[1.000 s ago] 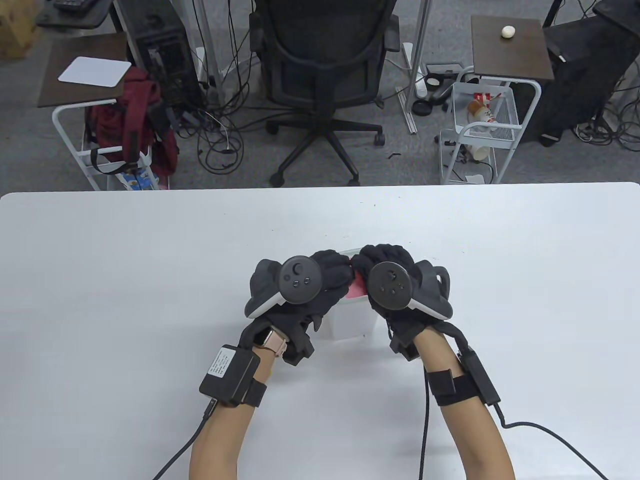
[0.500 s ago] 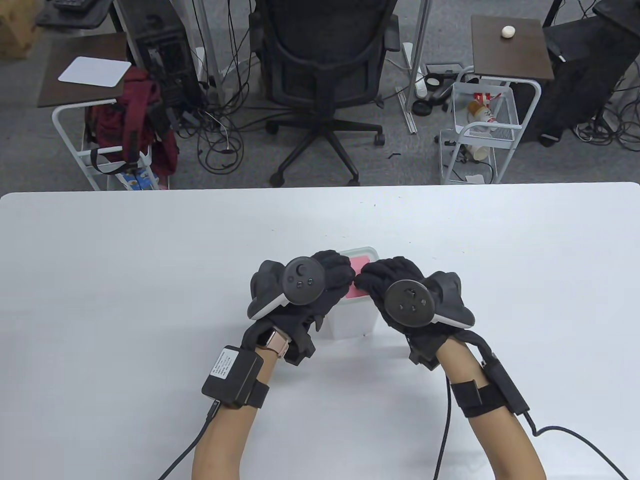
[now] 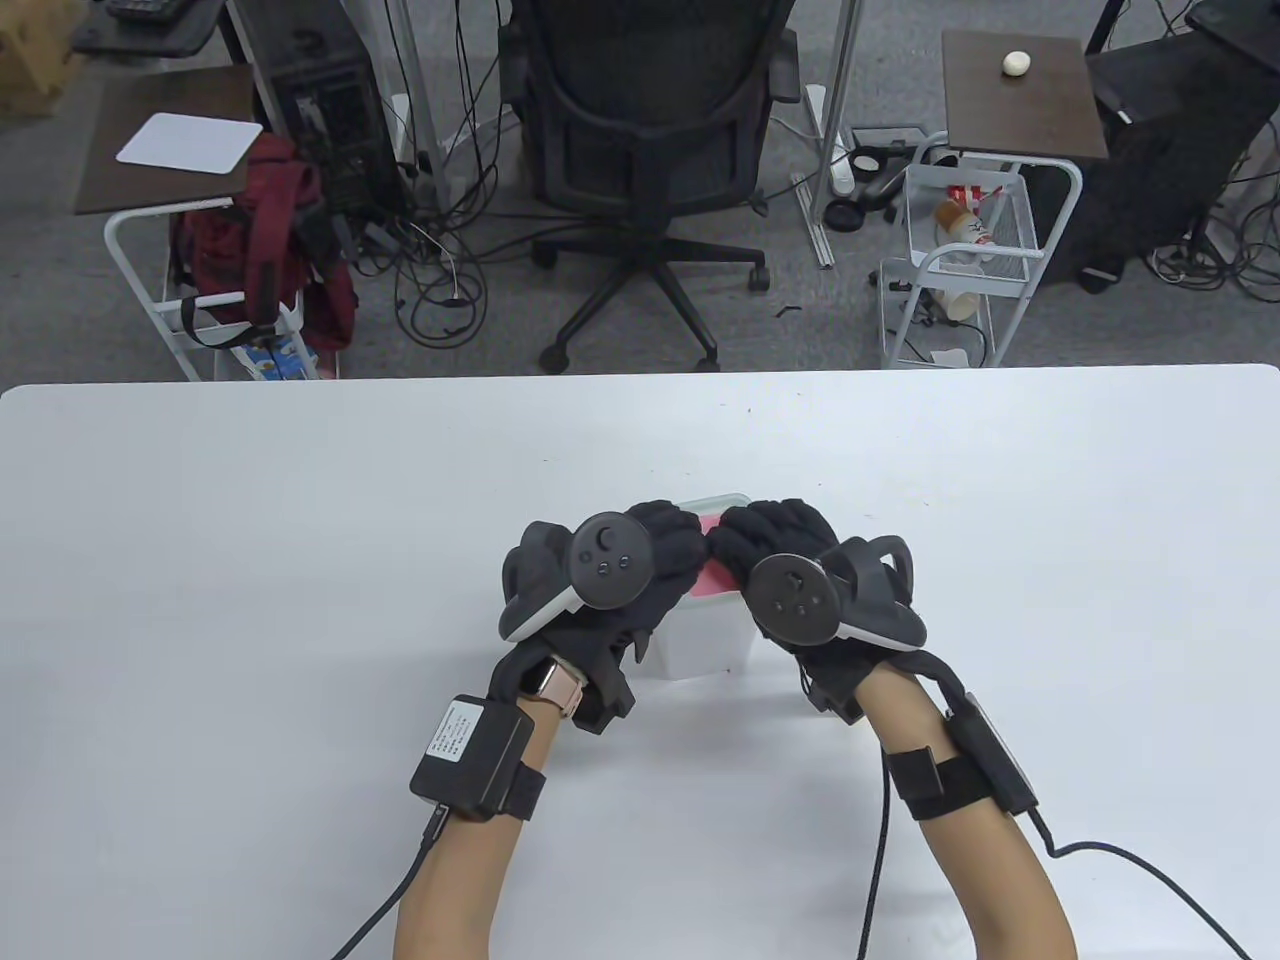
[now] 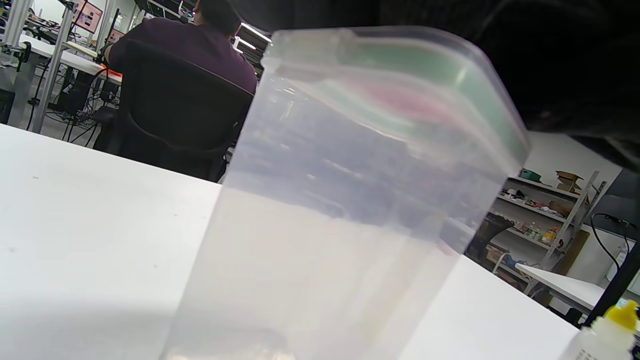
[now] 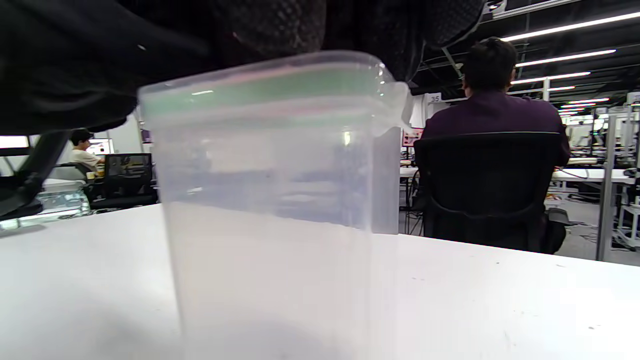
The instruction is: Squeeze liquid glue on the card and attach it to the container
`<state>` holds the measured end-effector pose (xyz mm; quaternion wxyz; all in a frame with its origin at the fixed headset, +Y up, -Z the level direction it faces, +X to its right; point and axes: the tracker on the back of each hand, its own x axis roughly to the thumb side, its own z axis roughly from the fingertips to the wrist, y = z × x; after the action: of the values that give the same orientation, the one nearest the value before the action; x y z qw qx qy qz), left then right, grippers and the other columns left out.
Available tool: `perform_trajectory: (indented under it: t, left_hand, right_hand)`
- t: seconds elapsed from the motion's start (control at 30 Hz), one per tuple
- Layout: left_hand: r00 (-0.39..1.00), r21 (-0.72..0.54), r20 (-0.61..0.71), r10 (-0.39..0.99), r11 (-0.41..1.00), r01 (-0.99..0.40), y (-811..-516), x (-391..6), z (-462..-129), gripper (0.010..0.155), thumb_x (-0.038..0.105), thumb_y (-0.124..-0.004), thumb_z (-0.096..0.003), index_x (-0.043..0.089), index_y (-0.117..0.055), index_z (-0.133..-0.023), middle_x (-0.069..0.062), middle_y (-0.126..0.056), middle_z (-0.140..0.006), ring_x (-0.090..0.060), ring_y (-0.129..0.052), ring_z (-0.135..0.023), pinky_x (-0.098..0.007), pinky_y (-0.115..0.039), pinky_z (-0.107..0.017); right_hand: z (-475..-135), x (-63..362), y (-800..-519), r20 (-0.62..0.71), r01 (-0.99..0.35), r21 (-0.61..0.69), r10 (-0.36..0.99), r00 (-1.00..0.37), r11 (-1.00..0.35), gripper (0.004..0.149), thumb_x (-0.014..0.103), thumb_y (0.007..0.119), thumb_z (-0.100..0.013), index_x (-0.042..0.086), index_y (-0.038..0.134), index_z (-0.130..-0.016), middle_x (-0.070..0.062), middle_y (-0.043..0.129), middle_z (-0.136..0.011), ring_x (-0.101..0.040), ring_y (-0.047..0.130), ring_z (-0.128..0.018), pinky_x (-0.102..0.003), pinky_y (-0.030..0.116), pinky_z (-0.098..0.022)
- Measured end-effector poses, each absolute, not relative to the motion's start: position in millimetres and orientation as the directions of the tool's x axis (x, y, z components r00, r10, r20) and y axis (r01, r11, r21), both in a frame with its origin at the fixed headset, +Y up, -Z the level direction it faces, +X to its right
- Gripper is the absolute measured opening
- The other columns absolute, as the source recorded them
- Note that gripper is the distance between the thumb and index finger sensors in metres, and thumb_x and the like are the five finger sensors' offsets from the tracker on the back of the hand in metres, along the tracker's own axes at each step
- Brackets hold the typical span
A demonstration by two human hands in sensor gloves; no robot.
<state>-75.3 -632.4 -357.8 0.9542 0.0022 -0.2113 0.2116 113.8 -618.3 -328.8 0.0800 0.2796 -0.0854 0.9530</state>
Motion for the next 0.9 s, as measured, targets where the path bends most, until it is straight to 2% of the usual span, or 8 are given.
perform_trajectory:
  t: [0.17, 0.3, 0.4, 0.53, 0.6, 0.77, 0.9]
  left_hand:
    - [0.828, -0.083, 0.402, 0.392, 0.915, -0.394, -631.5, -74.6, -357.7, 0.041, 0.045, -0.078, -0.0451, 0.045, -0.076, -0.086, 0.025, -0.074, -0.103, -0.003, -0.067, -0.108, -0.023, -0.058, -0.085]
    - [0.824, -0.093, 0.395, 0.405, 0.91, -0.403, -632.0, -75.0, -357.9, 0.04, 0.045, -0.078, -0.0451, 0.045, -0.076, -0.085, 0.025, -0.074, -0.103, -0.003, -0.067, -0.108, -0.023, -0.058, -0.086]
    - [0.826, -0.093, 0.391, 0.406, 0.91, -0.403, -632.1, -74.7, -357.5, 0.041, 0.045, -0.078, -0.0451, 0.046, -0.075, -0.086, 0.024, -0.074, -0.103, -0.002, -0.067, -0.109, -0.023, -0.057, -0.086]
    - [0.829, -0.089, 0.387, 0.403, 0.911, -0.402, -632.4, -74.2, -357.1, 0.04, 0.045, -0.077, -0.0454, 0.046, -0.075, -0.085, 0.024, -0.073, -0.103, -0.002, -0.066, -0.109, -0.022, -0.057, -0.086]
    - [0.831, -0.085, 0.381, 0.405, 0.911, -0.404, -632.6, -73.8, -356.7, 0.039, 0.045, -0.077, -0.0457, 0.046, -0.075, -0.085, 0.025, -0.074, -0.103, -0.002, -0.066, -0.108, -0.022, -0.057, -0.086]
    - [0.836, -0.079, 0.372, 0.404, 0.911, -0.405, -632.9, -73.4, -356.0, 0.039, 0.045, -0.077, -0.0458, 0.045, -0.076, -0.084, 0.026, -0.074, -0.103, -0.002, -0.066, -0.109, -0.022, -0.057, -0.086]
    - [0.838, -0.076, 0.372, 0.398, 0.913, -0.4, -632.3, -72.7, -356.3, 0.04, 0.045, -0.077, -0.0455, 0.046, -0.076, -0.085, 0.026, -0.074, -0.102, -0.002, -0.067, -0.108, -0.022, -0.058, -0.086]
  right_hand:
    - [-326.4, 123.1, -619.1, 0.569, -0.268, -0.085, 0.174, -0.804, -0.96, 0.038, 0.021, 0.068, -0.058, 0.02, 0.077, -0.095, -0.004, 0.074, -0.106, -0.034, 0.073, -0.098, -0.051, 0.058, -0.079]
    - [-347.2, 114.0, -618.6, 0.478, -0.282, -0.06, 0.22, -0.85, -0.958, 0.039, 0.019, 0.068, -0.058, 0.017, 0.076, -0.097, -0.006, 0.071, -0.108, -0.035, 0.069, -0.1, -0.051, 0.054, -0.081]
    - [-355.7, 103.3, -618.5, 0.441, -0.252, -0.068, 0.198, -0.875, -0.965, 0.039, 0.019, 0.068, -0.059, 0.016, 0.075, -0.097, -0.006, 0.069, -0.109, -0.036, 0.066, -0.102, -0.051, 0.052, -0.082]
    - [-351.6, 105.2, -620.9, 0.465, -0.233, -0.092, 0.165, -0.869, -0.968, 0.041, 0.02, 0.068, -0.059, 0.016, 0.074, -0.099, -0.006, 0.068, -0.111, -0.036, 0.067, -0.102, -0.05, 0.054, -0.082]
    - [-347.5, 108.3, -620.1, 0.492, -0.264, -0.083, 0.191, -0.849, -0.961, 0.04, 0.02, 0.068, -0.058, 0.017, 0.075, -0.097, -0.006, 0.071, -0.109, -0.036, 0.068, -0.101, -0.05, 0.055, -0.081]
    - [-333.7, 113.8, -616.8, 0.536, -0.234, -0.084, 0.154, -0.83, -0.969, 0.04, 0.02, 0.068, -0.057, 0.013, 0.077, -0.096, -0.008, 0.074, -0.106, -0.037, 0.072, -0.097, -0.05, 0.06, -0.078]
    - [-326.3, 120.6, -615.2, 0.574, -0.266, -0.047, 0.192, -0.796, -0.963, 0.038, 0.021, 0.068, -0.057, 0.016, 0.079, -0.093, -0.007, 0.076, -0.104, -0.037, 0.074, -0.096, -0.05, 0.062, -0.077]
